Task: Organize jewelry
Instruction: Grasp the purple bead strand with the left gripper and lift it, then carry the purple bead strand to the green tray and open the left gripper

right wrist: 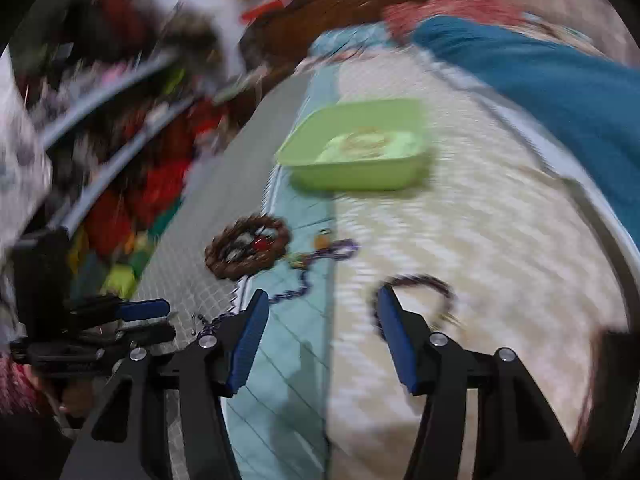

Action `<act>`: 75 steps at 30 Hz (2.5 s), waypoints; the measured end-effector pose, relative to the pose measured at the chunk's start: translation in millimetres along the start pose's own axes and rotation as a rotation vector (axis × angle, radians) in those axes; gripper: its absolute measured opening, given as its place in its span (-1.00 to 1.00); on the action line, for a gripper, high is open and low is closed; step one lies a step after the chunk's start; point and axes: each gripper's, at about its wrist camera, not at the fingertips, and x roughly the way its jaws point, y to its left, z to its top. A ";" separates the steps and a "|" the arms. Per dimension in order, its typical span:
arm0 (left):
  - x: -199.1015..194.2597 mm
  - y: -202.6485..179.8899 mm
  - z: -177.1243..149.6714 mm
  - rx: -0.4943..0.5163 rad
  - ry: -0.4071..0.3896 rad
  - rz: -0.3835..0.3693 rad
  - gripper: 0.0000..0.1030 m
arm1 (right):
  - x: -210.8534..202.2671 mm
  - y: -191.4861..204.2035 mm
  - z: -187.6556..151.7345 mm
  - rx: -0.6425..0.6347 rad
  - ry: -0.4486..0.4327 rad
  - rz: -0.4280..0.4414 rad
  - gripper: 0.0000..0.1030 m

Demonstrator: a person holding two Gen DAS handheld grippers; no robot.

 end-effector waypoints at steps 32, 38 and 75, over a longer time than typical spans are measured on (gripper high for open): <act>5.4 5.8 -11.0 -0.067 -0.030 -0.053 -0.83 | -6.4 4.0 -57.4 0.236 0.011 0.190 -0.42; 5.4 10.4 -11.2 -0.090 -0.015 -0.032 -0.52 | 12.2 6.5 -46.7 0.165 0.039 0.098 -0.42; -58.3 -15.1 101.4 -0.077 -0.222 -0.333 -0.83 | -45.5 28.3 65.2 0.156 -0.127 0.422 -1.00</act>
